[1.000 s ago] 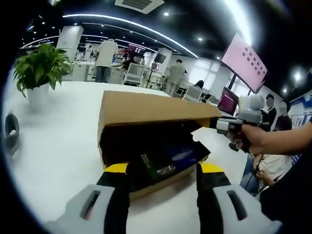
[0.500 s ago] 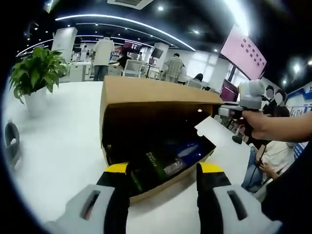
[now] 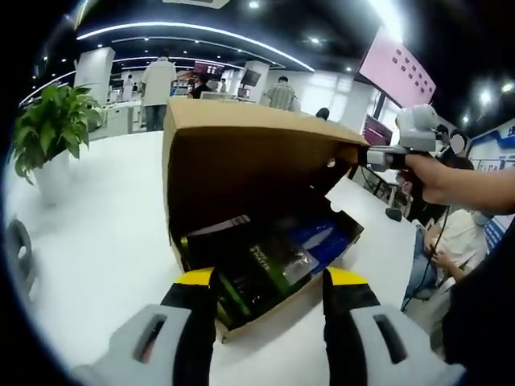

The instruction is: Operate the shoe box by opening the lid, removing the specified soft item, and placing it in the target area until the item is outside and the box remains undamaged.

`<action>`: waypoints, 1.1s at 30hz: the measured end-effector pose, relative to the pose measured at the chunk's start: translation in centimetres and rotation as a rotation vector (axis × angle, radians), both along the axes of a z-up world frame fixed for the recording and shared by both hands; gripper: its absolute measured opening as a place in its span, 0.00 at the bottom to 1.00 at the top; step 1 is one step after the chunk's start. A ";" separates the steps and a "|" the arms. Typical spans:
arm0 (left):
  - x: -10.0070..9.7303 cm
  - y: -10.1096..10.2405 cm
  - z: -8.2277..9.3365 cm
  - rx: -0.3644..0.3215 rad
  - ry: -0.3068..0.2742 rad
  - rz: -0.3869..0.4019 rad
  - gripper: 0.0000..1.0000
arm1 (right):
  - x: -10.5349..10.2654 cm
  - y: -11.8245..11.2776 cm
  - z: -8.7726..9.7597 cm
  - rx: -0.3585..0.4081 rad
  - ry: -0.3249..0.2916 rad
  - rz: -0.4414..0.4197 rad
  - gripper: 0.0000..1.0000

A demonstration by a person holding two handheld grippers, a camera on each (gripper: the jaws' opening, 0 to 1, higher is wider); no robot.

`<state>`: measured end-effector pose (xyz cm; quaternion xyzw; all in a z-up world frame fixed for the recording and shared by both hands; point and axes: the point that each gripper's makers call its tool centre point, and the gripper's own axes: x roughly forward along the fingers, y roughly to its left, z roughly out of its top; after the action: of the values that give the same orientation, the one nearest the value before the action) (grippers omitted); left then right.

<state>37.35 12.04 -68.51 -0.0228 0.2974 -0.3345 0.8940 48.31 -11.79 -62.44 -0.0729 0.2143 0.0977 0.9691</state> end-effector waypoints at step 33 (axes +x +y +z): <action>-1.4 -1.2 -4.1 0.390 -0.011 -0.525 0.16 | 0.8 -0.1 0.5 0.030 0.060 -0.013 0.00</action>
<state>35.99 10.84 -72.62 0.2280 0.3469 -0.4906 0.7662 49.13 -11.87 -61.95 -0.0539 0.2424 0.0969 0.9638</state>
